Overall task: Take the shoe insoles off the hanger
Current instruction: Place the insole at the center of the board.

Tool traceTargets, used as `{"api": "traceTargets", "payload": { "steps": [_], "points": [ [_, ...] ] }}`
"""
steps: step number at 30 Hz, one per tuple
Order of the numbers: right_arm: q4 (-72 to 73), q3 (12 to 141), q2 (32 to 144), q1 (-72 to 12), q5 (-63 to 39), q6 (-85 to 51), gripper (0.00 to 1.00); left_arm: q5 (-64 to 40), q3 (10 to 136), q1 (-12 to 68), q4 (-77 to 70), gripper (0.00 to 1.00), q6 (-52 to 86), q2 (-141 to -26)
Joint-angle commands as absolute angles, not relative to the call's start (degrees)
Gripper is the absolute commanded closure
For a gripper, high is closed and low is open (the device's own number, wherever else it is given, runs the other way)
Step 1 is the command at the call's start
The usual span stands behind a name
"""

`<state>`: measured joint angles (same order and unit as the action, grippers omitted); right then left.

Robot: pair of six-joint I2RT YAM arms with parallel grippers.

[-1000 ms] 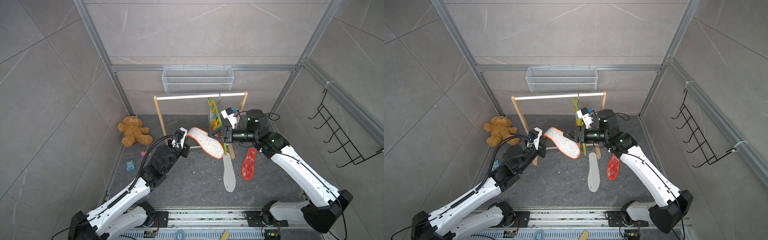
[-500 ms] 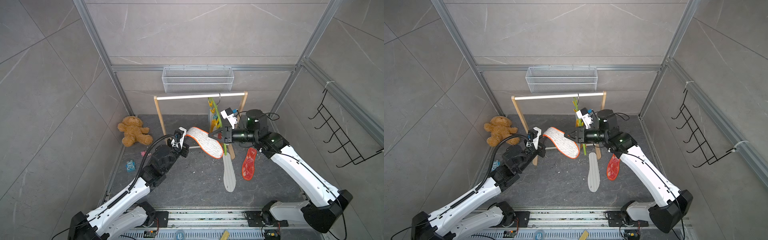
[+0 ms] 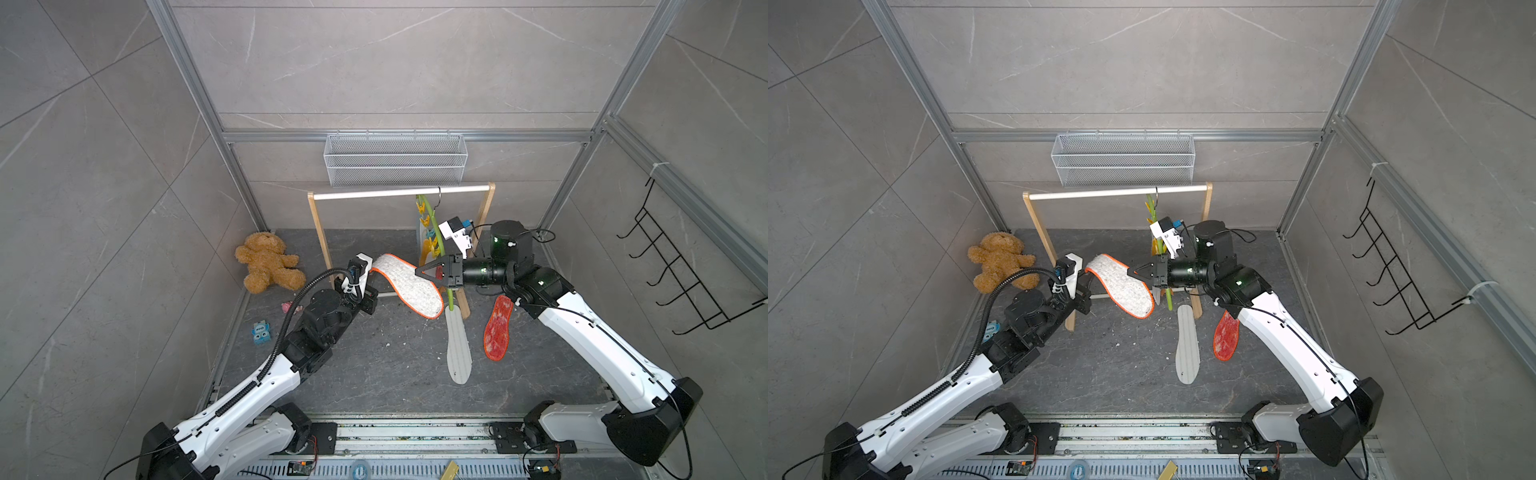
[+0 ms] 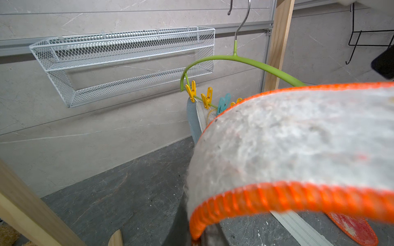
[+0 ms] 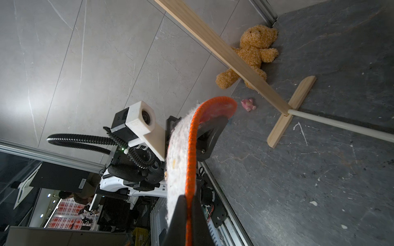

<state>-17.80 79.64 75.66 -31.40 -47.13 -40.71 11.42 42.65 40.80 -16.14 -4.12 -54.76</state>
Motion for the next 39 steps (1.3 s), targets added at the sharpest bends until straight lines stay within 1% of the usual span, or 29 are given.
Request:
{"api": "traceTargets", "payload": {
  "steps": [1, 2, 3, 4, 7, 8, 14, 19, 25, 28, 31, 39],
  "points": [
    [-15.9, 79.1, 76.0, -31.7, -47.5, -41.1, 1.00, 12.8, 45.7, 40.4, -17.7, 0.59, -2.6, -54.9],
    [-16.1, 78.8, 76.0, -31.7, -47.5, -41.1, 1.00, 13.8, 45.7, 40.4, -17.6, 0.44, -2.6, -54.9],
    [-16.2, 78.7, 75.9, -31.7, -47.5, -41.0, 1.00, 15.1, 45.5, 40.4, -17.3, 0.32, -2.1, -54.7],
    [-16.3, 78.4, 75.7, -31.8, -47.4, -40.9, 1.00, 16.1, 45.2, 40.4, -17.2, 0.26, -1.8, -54.4],
    [-17.3, 76.7, 74.0, -31.8, -47.1, -39.7, 1.00, 19.1, 43.5, 40.3, -17.0, 0.12, -0.6, -53.2],
    [-17.8, 75.8, 73.2, -31.7, -47.1, -39.1, 1.00, 20.2, 42.8, 40.3, -17.0, 0.00, -0.1, -52.6],
    [-20.1, 67.4, 67.4, -31.7, -48.4, -36.6, 1.00, 29.0, 37.4, 40.1, -15.9, 0.00, 3.5, -48.2],
    [-21.7, 58.7, 61.8, -31.7, -49.9, -35.5, 1.00, 31.7, 32.4, 39.8, -14.9, 0.01, 7.8, -45.0],
    [-22.7, 48.6, 56.9, -31.7, -50.1, -35.0, 1.00, 32.9, 29.1, 39.8, -14.1, 0.01, 13.4, -45.1],
    [-22.6, 43.8, 56.9, -31.7, -49.2, -34.9, 1.00, 32.3, 28.5, 39.8, -14.3, 0.02, 15.6, -46.5],
    [-21.8, 39.9, 58.1, -31.6, -45.8, -34.8, 1.00, 31.2, 28.5, 39.8, -14.6, 0.02, 17.1, -48.4],
    [-13.9, 32.8, 61.4, -30.1, -41.7, -37.6, 1.00, 28.9, 28.7, 39.8, -15.6, 0.04, 20.0, -51.5]
  ]
}}
